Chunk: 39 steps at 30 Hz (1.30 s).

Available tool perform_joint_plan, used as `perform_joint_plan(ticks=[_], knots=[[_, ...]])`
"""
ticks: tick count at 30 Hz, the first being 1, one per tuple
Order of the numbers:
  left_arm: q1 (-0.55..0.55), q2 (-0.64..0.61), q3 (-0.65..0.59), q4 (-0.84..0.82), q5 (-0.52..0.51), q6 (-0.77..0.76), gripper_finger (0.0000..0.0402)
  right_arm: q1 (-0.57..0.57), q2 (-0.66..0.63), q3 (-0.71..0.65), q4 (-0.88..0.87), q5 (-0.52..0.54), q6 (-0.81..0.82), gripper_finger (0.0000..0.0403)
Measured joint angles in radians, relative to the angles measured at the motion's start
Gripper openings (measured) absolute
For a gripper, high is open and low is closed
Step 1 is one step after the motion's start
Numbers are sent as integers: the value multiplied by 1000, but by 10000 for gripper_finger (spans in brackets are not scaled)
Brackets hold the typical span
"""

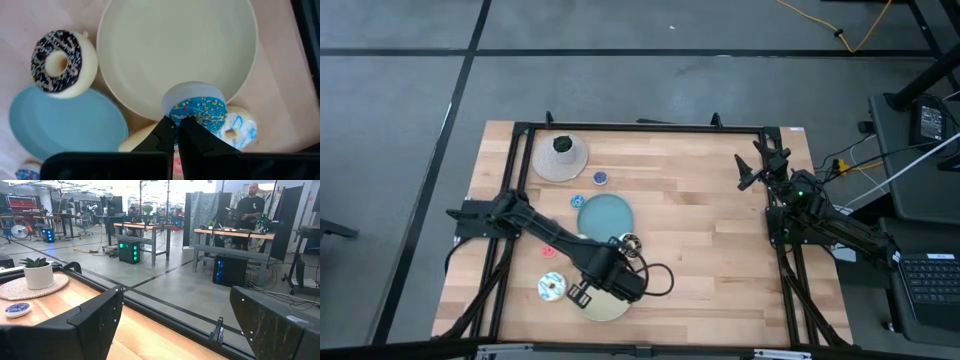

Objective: Pick & Place donuts
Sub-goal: Put the right small light blue donut on the gray plate

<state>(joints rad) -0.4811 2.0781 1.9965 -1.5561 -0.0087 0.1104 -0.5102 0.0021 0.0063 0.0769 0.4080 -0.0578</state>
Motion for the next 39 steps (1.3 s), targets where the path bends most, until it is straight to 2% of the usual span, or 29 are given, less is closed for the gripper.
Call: perform_joint_plan(ticks=[15, 39], knots=[[-72, 106, 0, 110, -27, 84, 3, 0, 0, 0, 0, 0, 0, 365], [-130, 255, 0, 202, -26, 15, 3, 0, 0, 0, 0, 0, 0, 365]])
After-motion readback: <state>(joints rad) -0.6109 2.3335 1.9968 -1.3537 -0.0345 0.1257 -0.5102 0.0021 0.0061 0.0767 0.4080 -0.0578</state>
